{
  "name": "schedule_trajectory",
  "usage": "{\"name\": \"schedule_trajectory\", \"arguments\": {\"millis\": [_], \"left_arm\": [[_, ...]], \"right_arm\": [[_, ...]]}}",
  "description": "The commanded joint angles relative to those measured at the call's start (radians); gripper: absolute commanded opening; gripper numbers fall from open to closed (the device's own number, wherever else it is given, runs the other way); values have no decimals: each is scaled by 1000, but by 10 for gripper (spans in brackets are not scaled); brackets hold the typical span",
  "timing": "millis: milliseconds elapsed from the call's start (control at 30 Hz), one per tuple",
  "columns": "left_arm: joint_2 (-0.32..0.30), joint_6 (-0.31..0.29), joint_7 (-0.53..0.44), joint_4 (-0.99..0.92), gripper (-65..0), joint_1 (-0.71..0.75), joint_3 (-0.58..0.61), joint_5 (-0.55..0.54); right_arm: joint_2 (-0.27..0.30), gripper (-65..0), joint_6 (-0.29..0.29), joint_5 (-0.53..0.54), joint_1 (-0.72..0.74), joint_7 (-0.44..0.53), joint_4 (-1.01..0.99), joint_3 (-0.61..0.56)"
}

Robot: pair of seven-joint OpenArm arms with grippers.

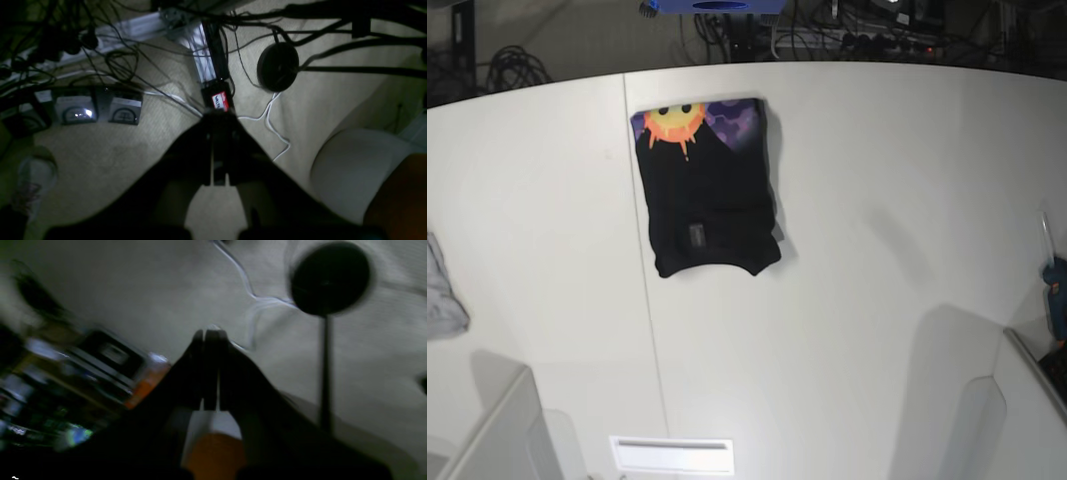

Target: Fold the T-shirt properly

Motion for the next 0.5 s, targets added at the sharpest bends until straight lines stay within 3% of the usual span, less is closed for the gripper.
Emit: {"name": "schedule_trajectory", "arguments": {"millis": [0, 133, 167, 333, 400, 467], "left_arm": [[5, -8, -3, -25, -650, 2, -7, 4], [44, -2, -3, -149, -650, -65, -13, -7], [57, 24, -3, -183, -650, -81, -13, -7], [110, 270, -3, -224, -650, -110, -10, -1], [121, 291, 5, -227, -650, -127, -13, -5], [130, 291, 72, -218, -650, -136, -13, -5]], "right_arm": [[19, -650, 6, -5, 20, 31, -60, 5], [61, -650, 6, -5, 115, 200, -266, 5], [65, -650, 6, -5, 129, 232, -286, 5], [77, -650, 6, -5, 169, 287, -293, 5], [76, -650, 6, -5, 178, 287, -297, 2], [74, -650, 6, -5, 181, 287, -297, 3]]}}
